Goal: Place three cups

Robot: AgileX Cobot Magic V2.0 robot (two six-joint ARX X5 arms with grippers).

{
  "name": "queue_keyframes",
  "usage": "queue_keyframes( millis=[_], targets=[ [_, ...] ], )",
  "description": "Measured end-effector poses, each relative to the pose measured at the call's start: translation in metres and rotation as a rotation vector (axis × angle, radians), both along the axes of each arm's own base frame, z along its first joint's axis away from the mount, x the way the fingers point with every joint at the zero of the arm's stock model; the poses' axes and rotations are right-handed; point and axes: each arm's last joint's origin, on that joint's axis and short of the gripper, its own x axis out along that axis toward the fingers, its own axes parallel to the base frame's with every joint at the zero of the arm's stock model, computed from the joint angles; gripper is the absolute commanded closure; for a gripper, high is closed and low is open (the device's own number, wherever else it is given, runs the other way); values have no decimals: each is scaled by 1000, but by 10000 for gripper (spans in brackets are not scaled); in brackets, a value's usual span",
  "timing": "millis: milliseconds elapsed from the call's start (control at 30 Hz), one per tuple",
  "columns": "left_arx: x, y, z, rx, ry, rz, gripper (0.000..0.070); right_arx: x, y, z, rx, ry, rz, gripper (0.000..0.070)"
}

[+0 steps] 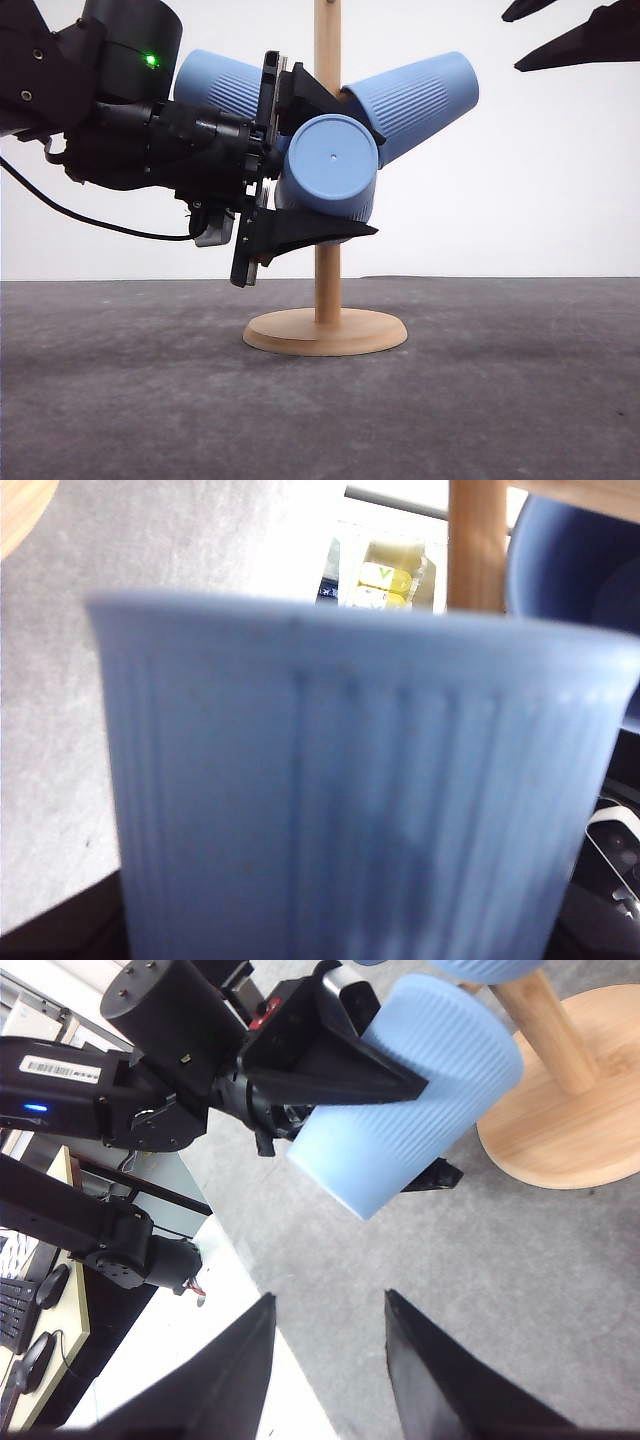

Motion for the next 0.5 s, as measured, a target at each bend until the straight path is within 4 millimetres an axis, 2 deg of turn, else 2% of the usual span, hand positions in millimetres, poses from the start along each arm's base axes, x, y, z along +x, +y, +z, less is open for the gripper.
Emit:
queue_keyframes(
  millis=[33, 167, 267, 500],
  targets=[
    [0, 0, 0, 0, 0, 1, 96, 0, 0, 0, 0, 0, 0, 482],
    [1, 1, 0, -1, -1, 3, 79, 0, 0, 0, 0, 1, 0, 482],
    [1, 1, 0, -3, -1, -6, 23, 0, 0, 0, 0, 2, 0, 482],
    [0, 1, 1, -12, -8, -19, 21, 0, 0, 0, 0, 3, 0, 482]
  ],
)
